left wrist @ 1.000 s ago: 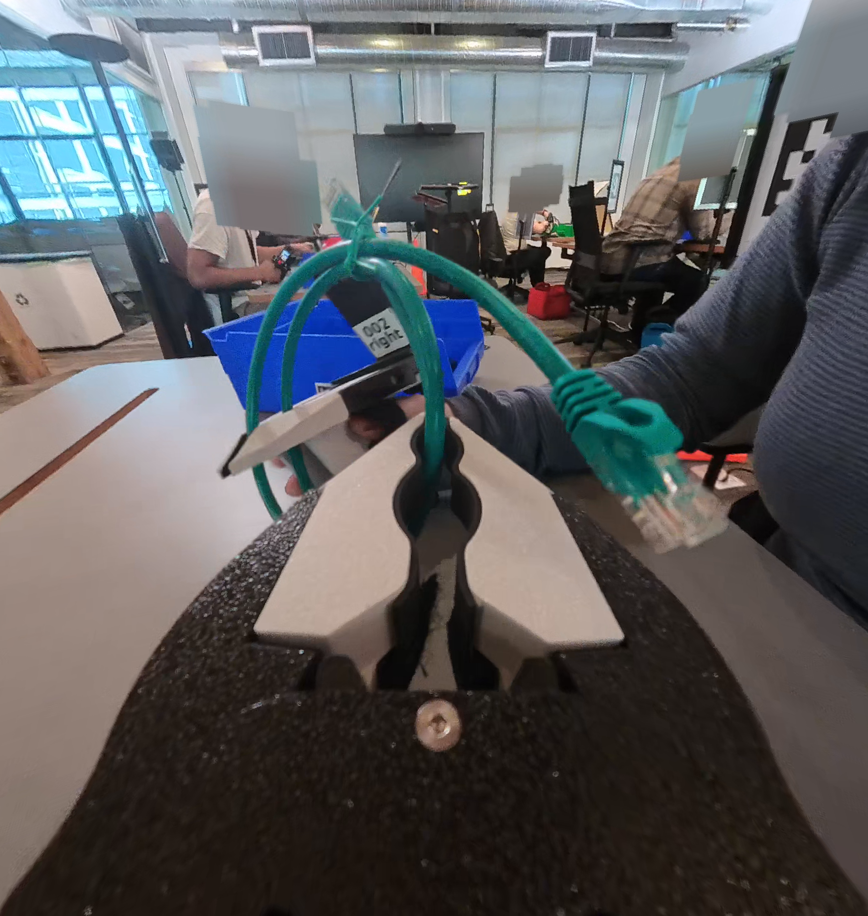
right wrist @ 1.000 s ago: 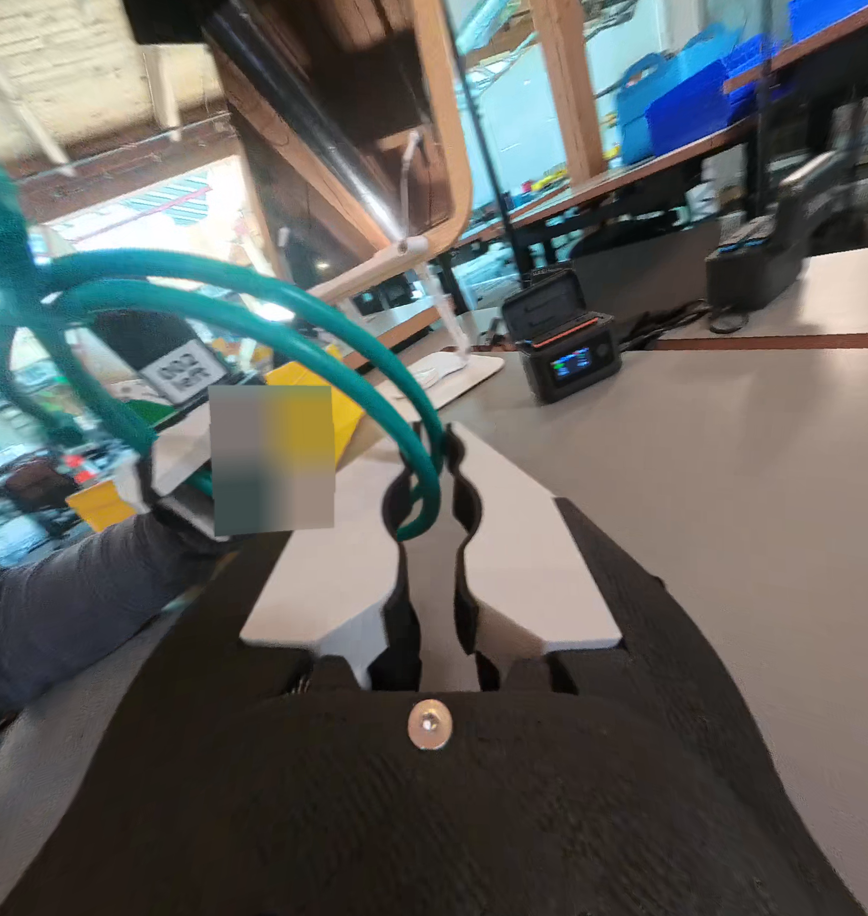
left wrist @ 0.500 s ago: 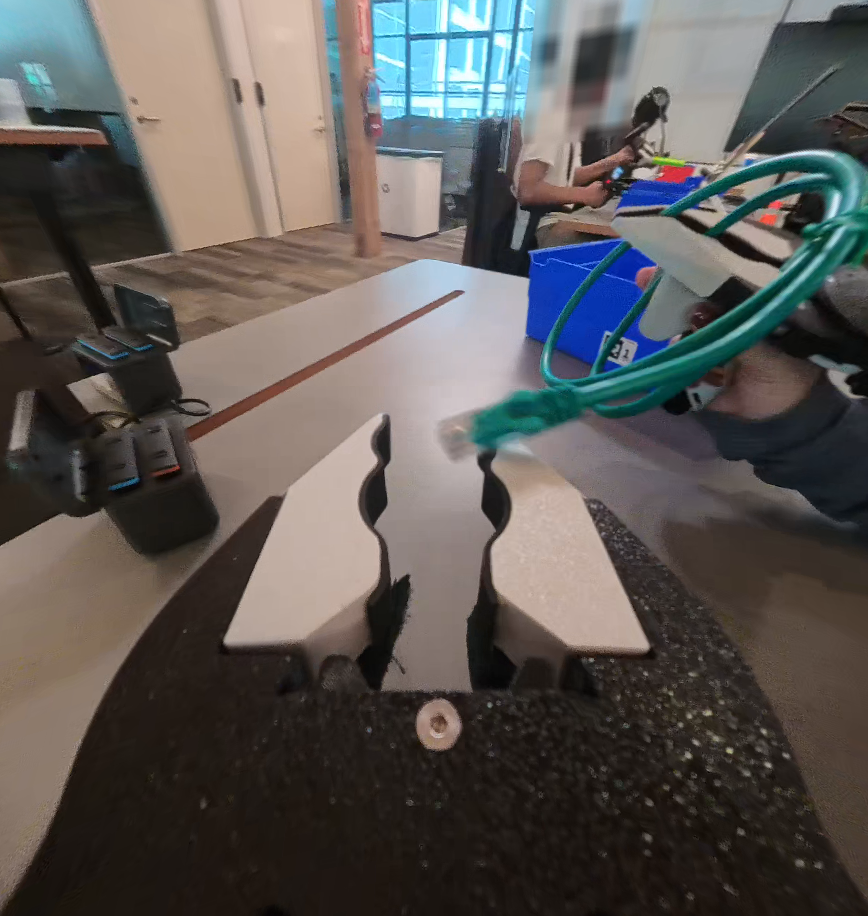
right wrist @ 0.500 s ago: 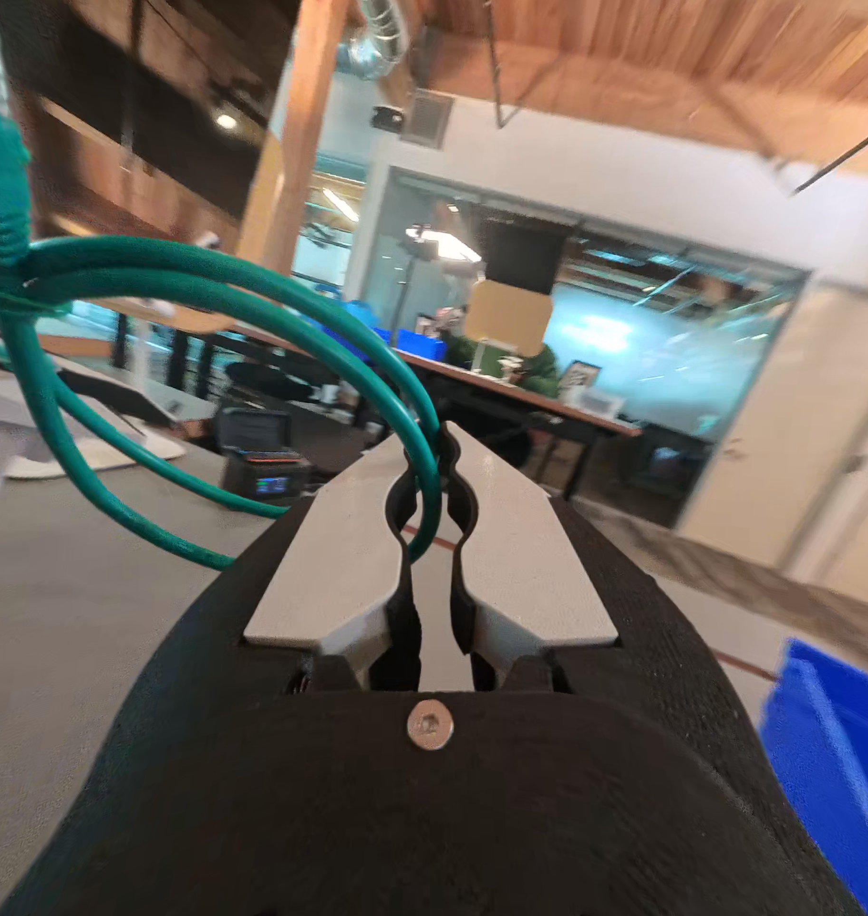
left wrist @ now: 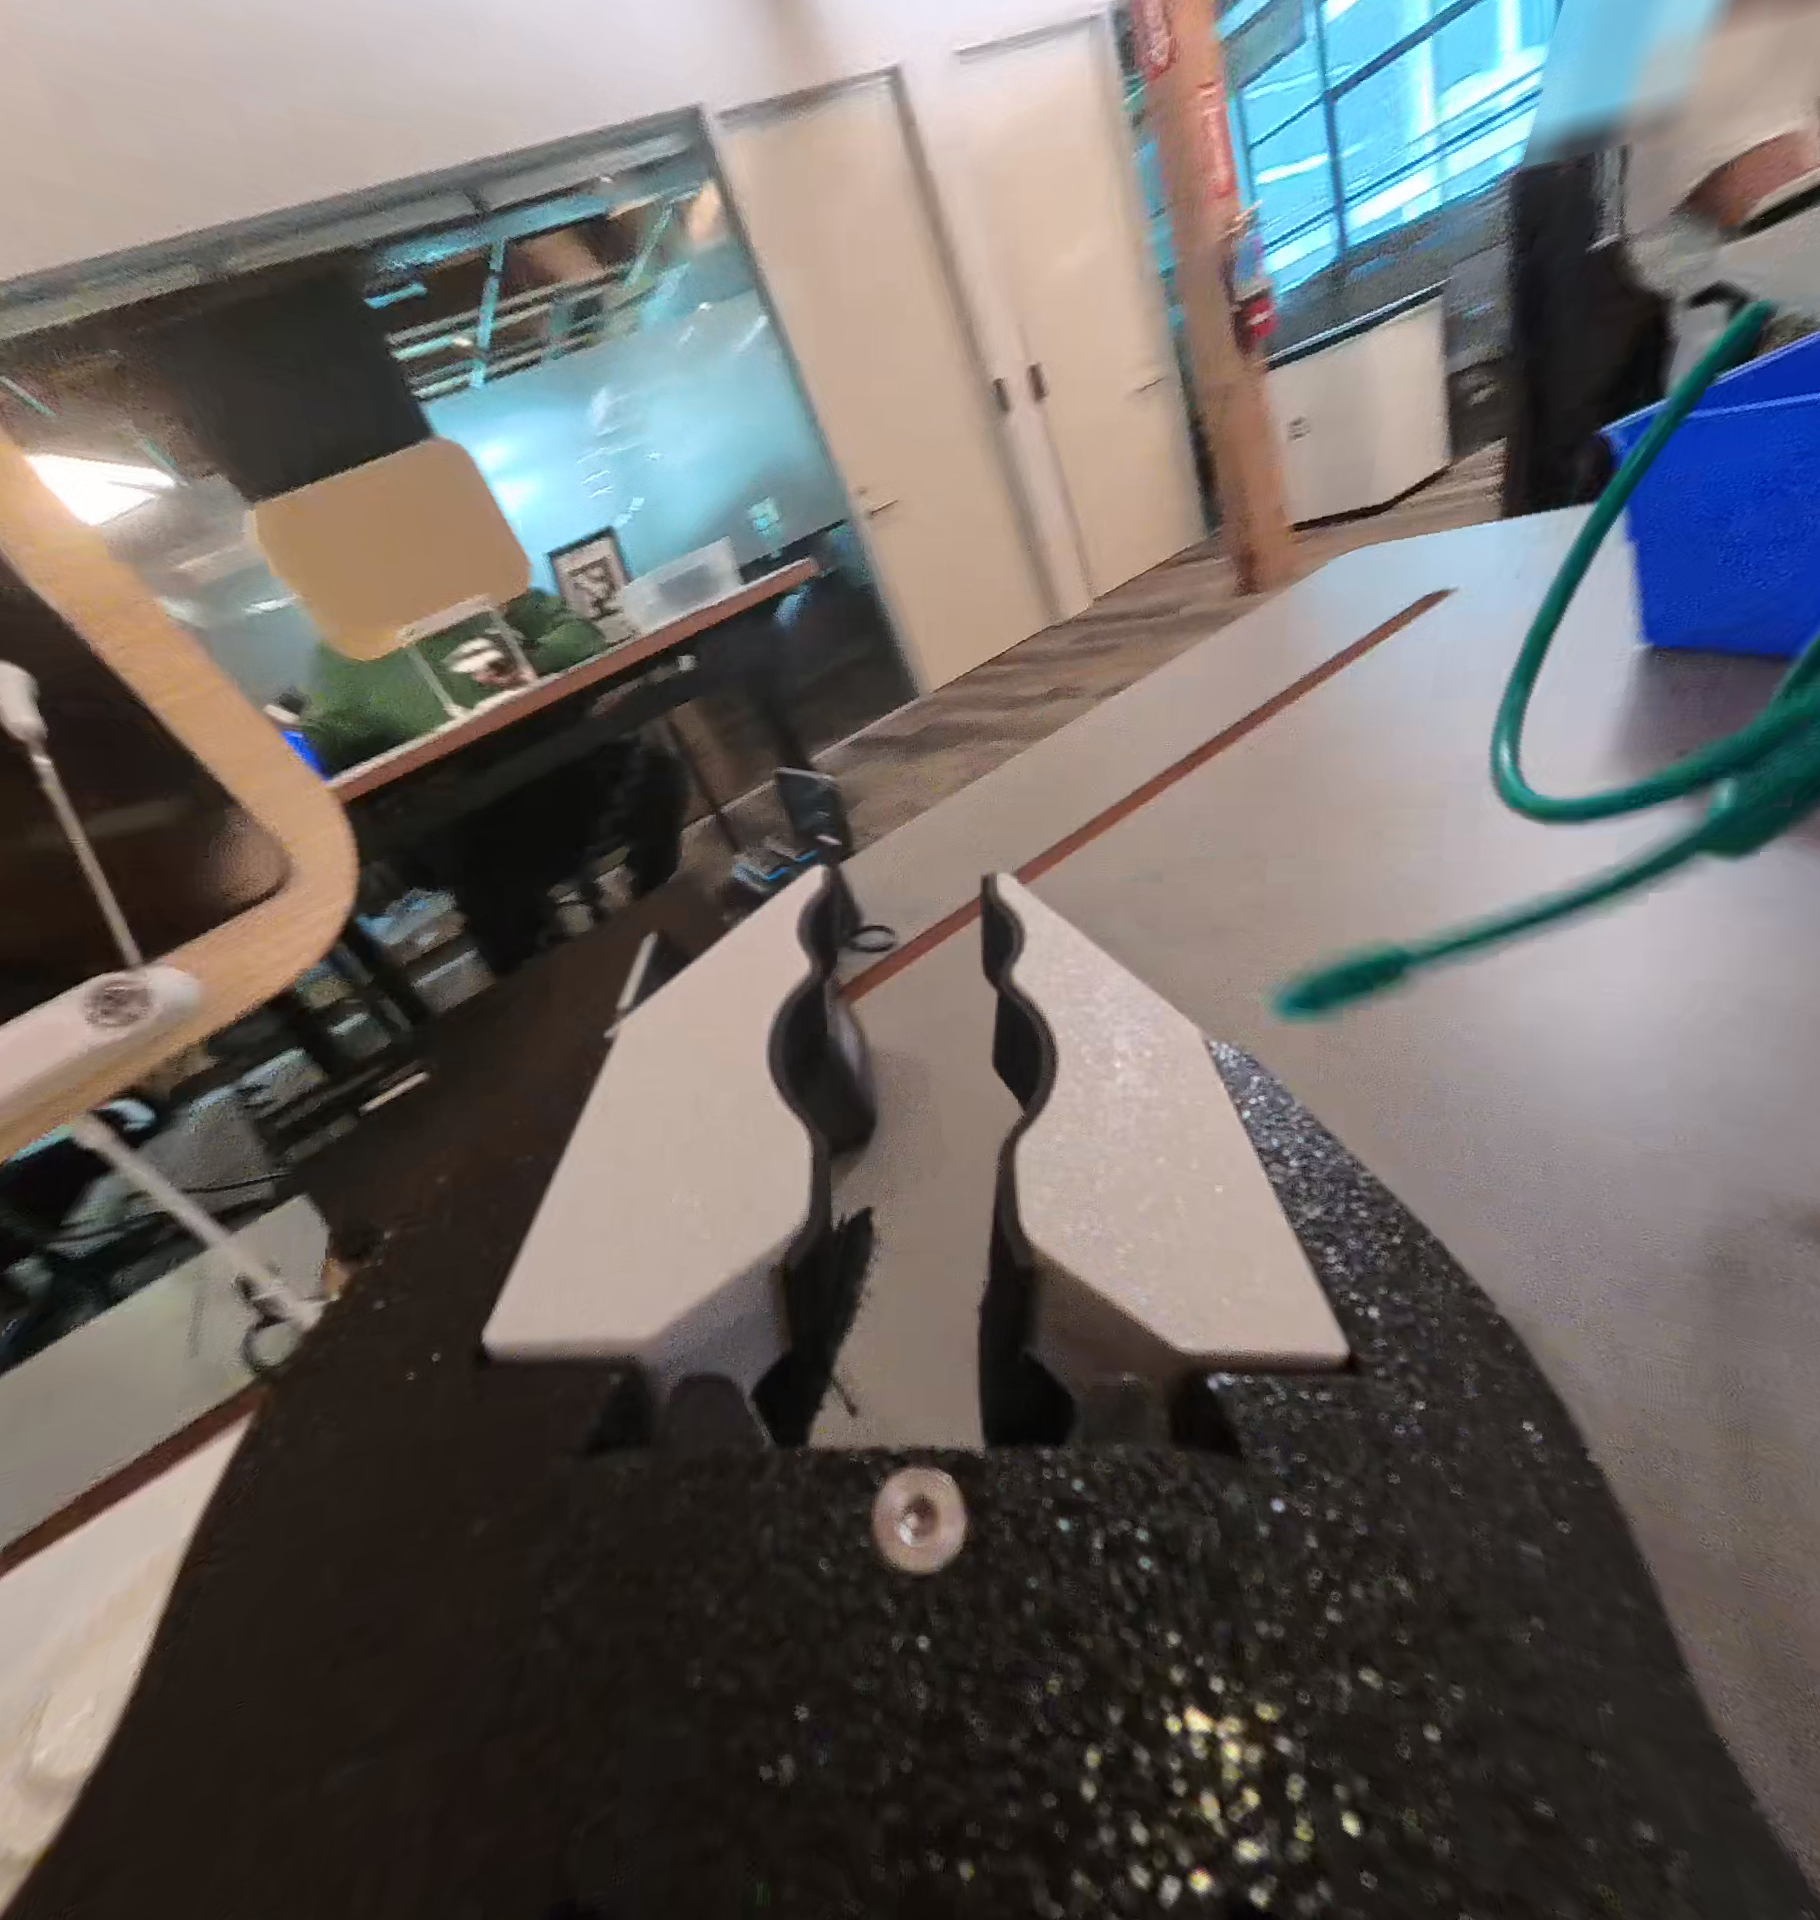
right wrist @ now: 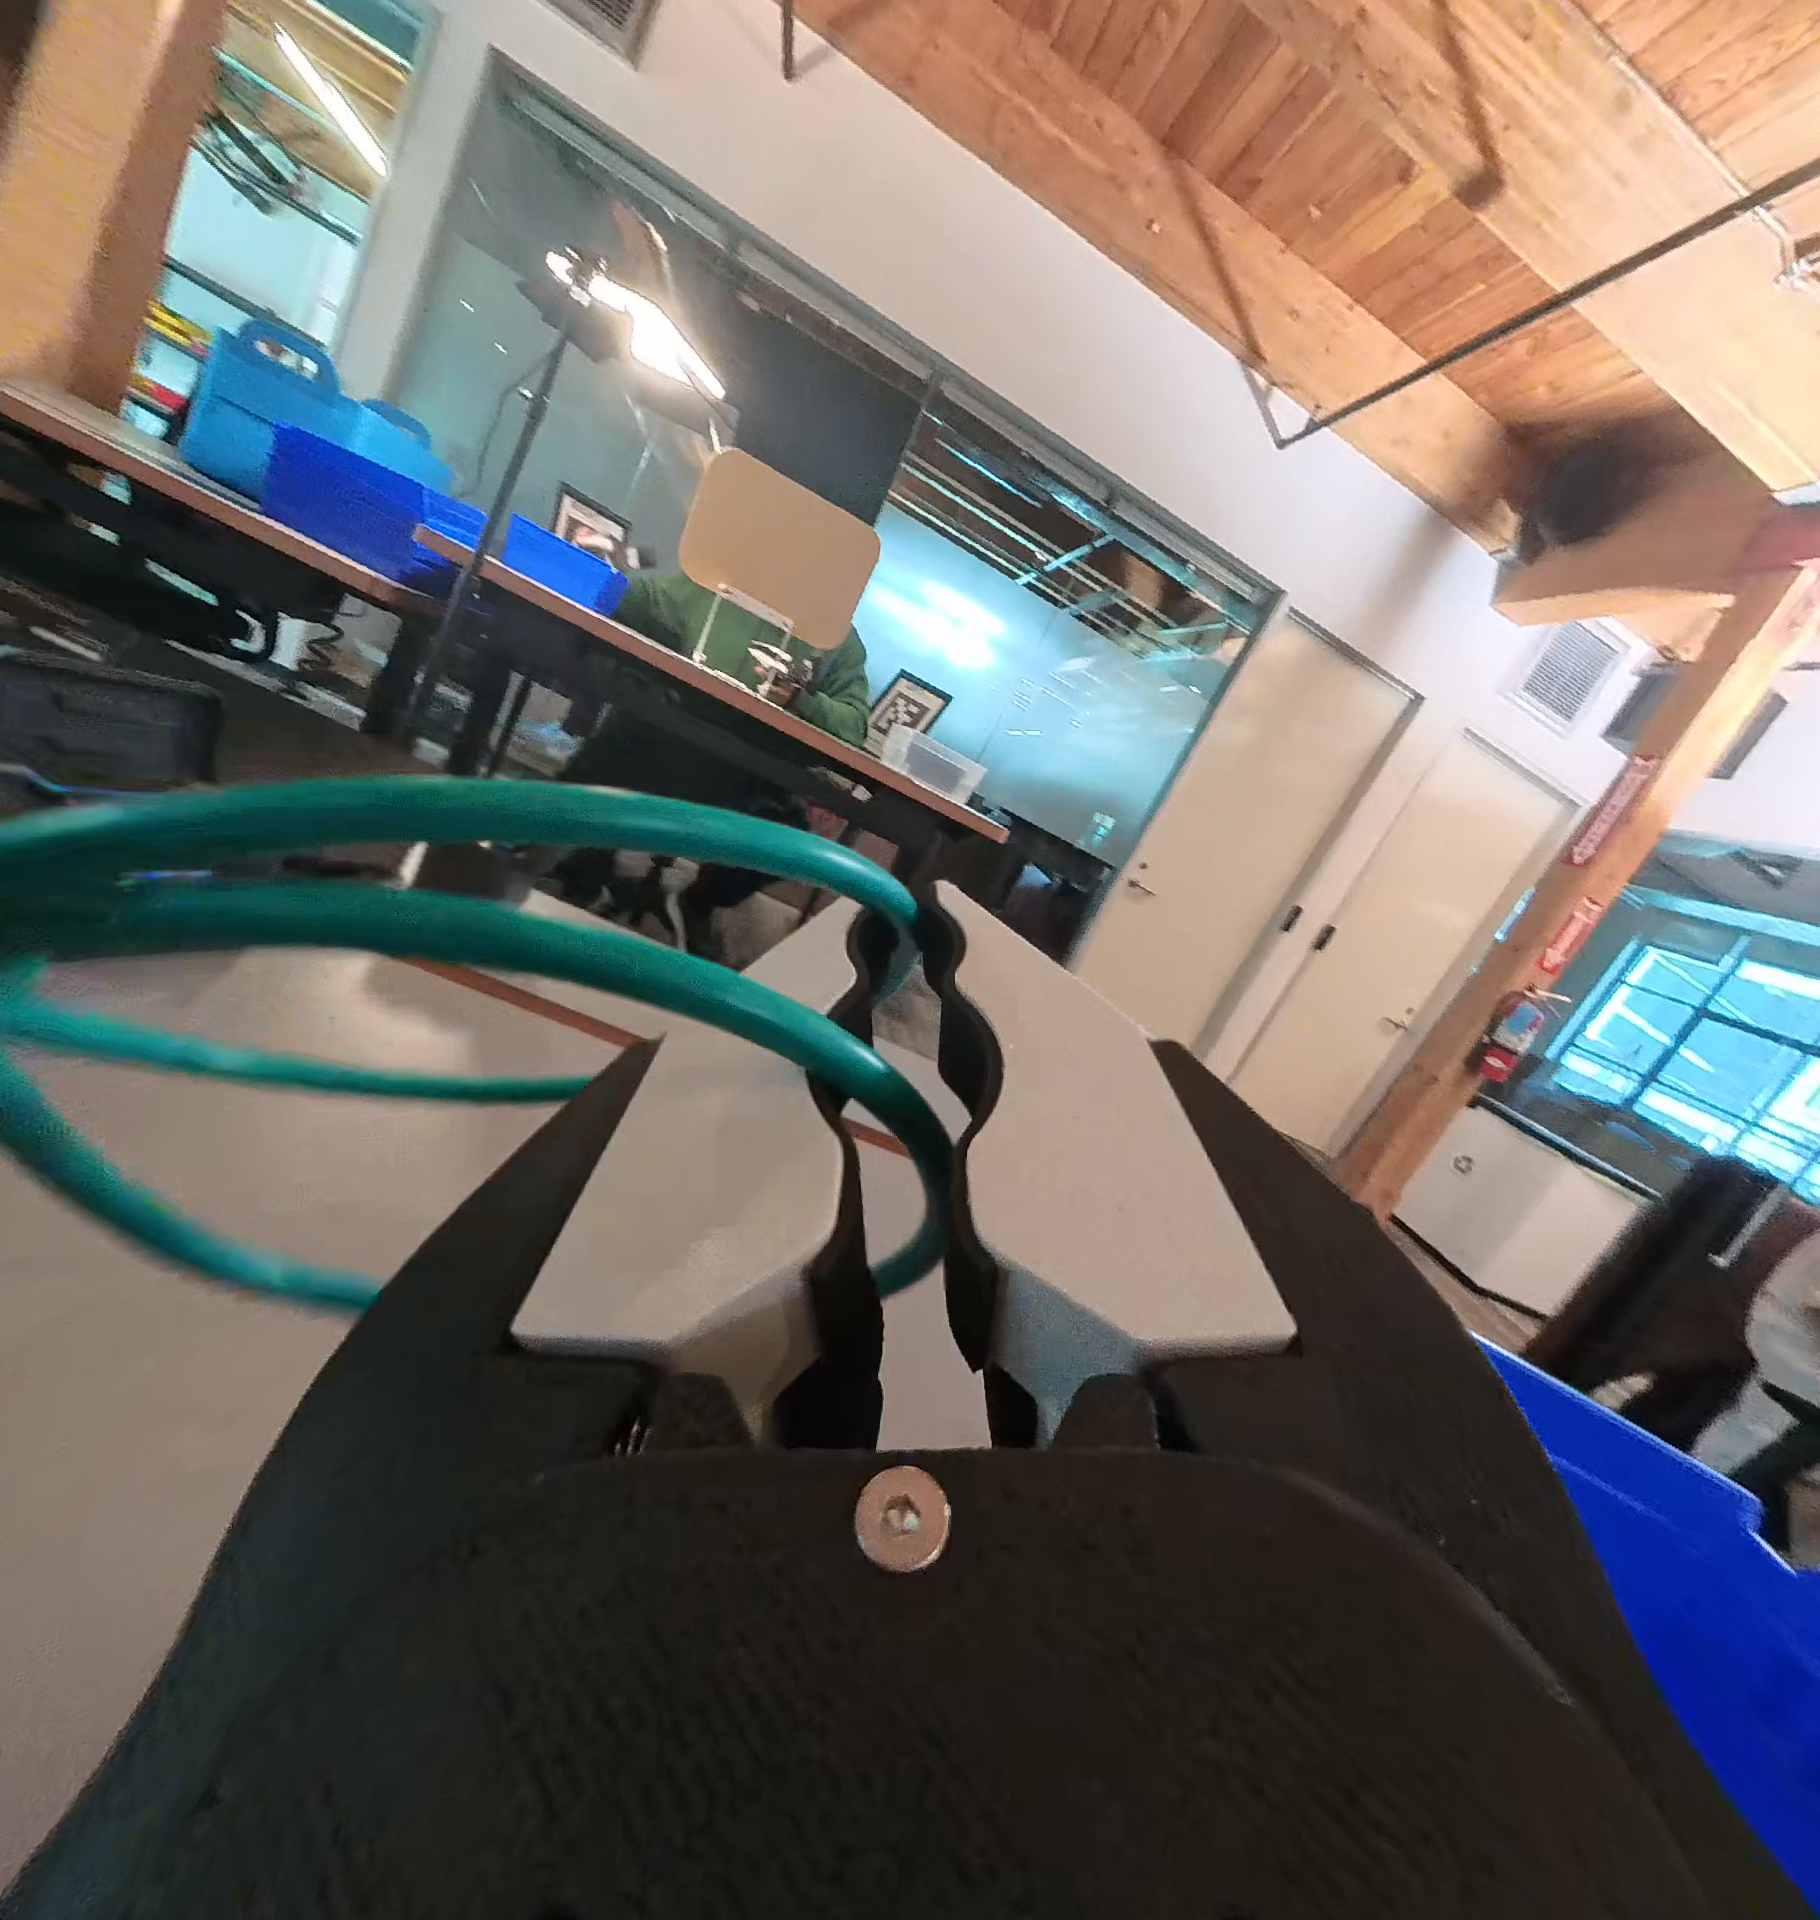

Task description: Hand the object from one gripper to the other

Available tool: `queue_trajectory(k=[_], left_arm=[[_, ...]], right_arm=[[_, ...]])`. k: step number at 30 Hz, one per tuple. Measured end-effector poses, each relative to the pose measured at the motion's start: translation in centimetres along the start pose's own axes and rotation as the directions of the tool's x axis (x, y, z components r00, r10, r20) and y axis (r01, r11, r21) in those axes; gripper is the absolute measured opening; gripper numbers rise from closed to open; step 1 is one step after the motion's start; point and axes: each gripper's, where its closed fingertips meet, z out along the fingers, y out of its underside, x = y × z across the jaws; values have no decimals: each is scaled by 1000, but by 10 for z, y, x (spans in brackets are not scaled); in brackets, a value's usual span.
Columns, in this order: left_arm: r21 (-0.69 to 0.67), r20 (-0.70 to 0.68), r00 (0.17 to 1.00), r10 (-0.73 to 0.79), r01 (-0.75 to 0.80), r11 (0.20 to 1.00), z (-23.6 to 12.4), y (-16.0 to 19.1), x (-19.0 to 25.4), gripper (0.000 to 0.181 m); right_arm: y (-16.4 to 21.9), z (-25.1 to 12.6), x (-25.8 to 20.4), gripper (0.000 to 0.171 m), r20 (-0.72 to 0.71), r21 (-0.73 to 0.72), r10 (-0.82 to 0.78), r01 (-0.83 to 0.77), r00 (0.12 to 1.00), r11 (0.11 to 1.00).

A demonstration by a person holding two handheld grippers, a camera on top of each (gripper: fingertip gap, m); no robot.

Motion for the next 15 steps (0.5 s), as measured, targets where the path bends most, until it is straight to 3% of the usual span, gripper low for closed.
queue_trajectory(k=[3,5,7,10,12,15], left_arm=[[116,-219,971,-98,126,985,-7,-20,27,57],[198,-421,905,-68,165,966,-21,-40,60,76],[199,-502,865,-11,128,972,-25,-45,85,86],[169,-569,822,36,74,983,-25,-45,122,82],[183,-614,783,100,18,983,-31,-44,149,52],[206,-585,786,199,-93,974,-30,-39,169,40]], right_arm=[[7,2,5,3,-25,-30,-32,32,999,999],[9,2,2,3,-19,-41,-20,19,1000,999],[9,2,-1,3,-16,-47,-27,26,1000,999],[7,1,-9,3,7,-42,-29,29,1000,999],[4,0,-16,3,23,-38,-30,31,999,999],[1,-1,-24,3,39,-28,-43,44,998,999]])
